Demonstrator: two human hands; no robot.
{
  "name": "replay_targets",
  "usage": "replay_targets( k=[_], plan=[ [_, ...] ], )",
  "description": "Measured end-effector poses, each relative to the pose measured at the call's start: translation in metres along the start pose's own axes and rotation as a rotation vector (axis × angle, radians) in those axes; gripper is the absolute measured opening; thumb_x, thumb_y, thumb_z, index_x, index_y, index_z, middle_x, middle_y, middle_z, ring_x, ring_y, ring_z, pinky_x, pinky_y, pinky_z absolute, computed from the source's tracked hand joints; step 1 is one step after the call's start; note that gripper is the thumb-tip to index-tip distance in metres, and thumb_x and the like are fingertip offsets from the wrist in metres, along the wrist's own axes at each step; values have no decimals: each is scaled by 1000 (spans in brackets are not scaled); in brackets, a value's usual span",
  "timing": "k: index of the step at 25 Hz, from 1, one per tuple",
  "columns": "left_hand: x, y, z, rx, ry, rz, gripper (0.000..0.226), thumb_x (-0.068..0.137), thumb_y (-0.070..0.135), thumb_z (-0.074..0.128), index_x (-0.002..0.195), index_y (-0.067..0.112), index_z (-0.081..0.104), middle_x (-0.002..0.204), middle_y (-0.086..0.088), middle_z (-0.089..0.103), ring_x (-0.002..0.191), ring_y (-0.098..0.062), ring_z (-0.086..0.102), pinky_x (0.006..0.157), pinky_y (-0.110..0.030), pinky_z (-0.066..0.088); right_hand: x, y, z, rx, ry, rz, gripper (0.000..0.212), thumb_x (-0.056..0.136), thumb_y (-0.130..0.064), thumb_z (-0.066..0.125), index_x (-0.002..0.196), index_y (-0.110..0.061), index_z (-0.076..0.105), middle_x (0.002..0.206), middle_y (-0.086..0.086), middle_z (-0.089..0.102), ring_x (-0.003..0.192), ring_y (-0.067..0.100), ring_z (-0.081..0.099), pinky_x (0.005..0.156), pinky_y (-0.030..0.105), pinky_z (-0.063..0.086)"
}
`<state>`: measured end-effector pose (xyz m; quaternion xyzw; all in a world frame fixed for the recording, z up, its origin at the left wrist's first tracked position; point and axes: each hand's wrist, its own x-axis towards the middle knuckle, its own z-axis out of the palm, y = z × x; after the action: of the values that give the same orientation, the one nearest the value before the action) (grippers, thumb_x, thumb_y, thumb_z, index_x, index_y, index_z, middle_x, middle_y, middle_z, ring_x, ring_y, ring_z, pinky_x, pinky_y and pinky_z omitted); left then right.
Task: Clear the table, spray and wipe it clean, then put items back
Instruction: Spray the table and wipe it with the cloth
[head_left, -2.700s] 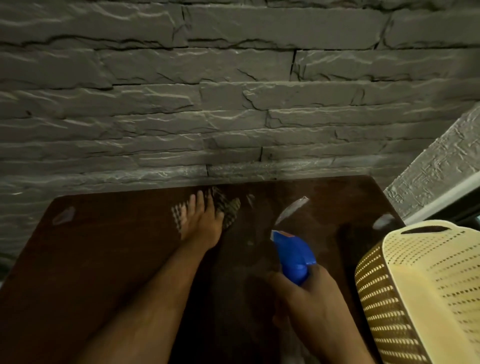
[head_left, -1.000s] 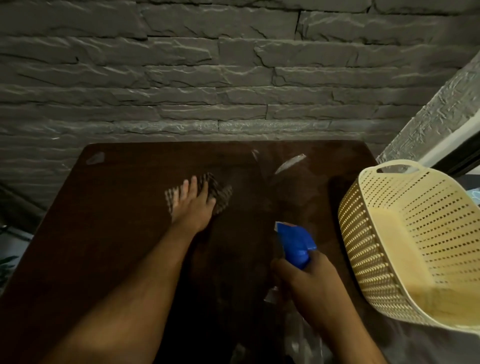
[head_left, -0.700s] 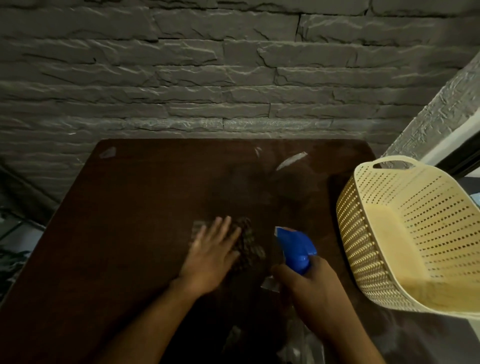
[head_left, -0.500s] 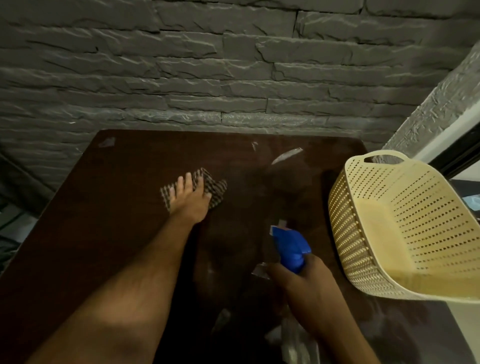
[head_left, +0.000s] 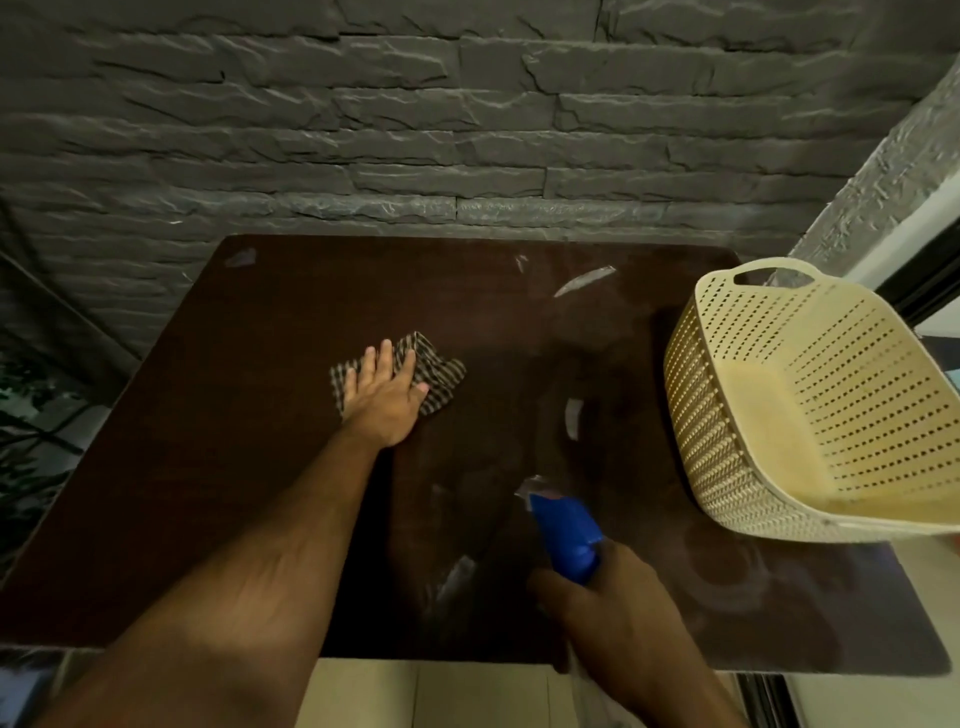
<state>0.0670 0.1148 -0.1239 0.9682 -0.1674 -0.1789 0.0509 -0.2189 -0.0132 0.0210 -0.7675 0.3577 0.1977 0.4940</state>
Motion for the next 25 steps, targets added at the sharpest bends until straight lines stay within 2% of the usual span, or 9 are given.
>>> replay_targets(
  k=[3,6,13,17,19,20,22,24,25],
  plan=[
    [2,-4,1,-5,-17,12,61,102,51,20,155,29,-1,162,-4,-17,148,-25,-18,118,-47,-7,-9,4,28,-17,-64,14,25,78,-38,69,79,-37,44,82,0,69,65,12,71,68,30,61],
    [1,-4,-2,-20,-30,27,61,103,51,21,155,28,-1,162,-4,-18,148,-25,-19,118,-47,-8,-21,17,43,-20,-49,55,23,80,-37,68,80,-37,45,86,2,70,77,17,71,80,40,60],
    [-52,12,17,-12,8,53,62,102,50,23,156,26,3,163,-6,-13,149,-25,-15,118,-47,-6,-55,25,45,85,117,72,14,84,-35,65,83,-32,51,69,4,72,55,16,71,70,40,61],
    [-134,-6,57,47,56,360,60,100,54,17,154,33,3,163,0,-12,148,-18,-17,117,-39,-13,-55,16,49,165,152,34,15,86,-29,65,86,-32,50,68,5,71,50,13,69,62,35,59],
    [-162,-51,66,122,150,420,60,99,56,14,152,30,16,163,-2,3,150,-21,1,119,-41,-2,-51,19,45,201,129,42,19,87,-28,66,87,-32,48,71,5,70,49,10,67,55,28,55],
    [-155,-72,61,122,169,373,61,99,55,15,153,27,18,162,-2,3,150,-23,4,118,-43,3,-49,22,42,210,117,44,20,87,-28,66,87,-33,46,73,6,70,48,10,67,53,24,53],
    [-115,-82,36,65,74,155,62,100,56,16,155,28,6,162,0,-11,149,-19,-12,119,-44,-1,-45,24,38,219,119,34,22,87,-29,66,86,-34,45,74,5,69,49,9,66,52,21,51],
    [-61,-46,17,-11,74,-18,62,102,52,19,156,28,1,163,-3,-14,149,-23,-15,120,-46,-4,-44,25,37,218,118,17,23,87,-28,67,86,-34,45,73,5,68,50,9,65,52,21,51],
    [-44,-14,9,-19,54,-31,62,102,50,21,156,27,1,163,-5,-13,149,-25,-14,120,-47,-4,-43,26,37,229,115,11,22,86,-28,67,87,-34,45,73,5,68,49,9,65,51,20,51]
  ],
)
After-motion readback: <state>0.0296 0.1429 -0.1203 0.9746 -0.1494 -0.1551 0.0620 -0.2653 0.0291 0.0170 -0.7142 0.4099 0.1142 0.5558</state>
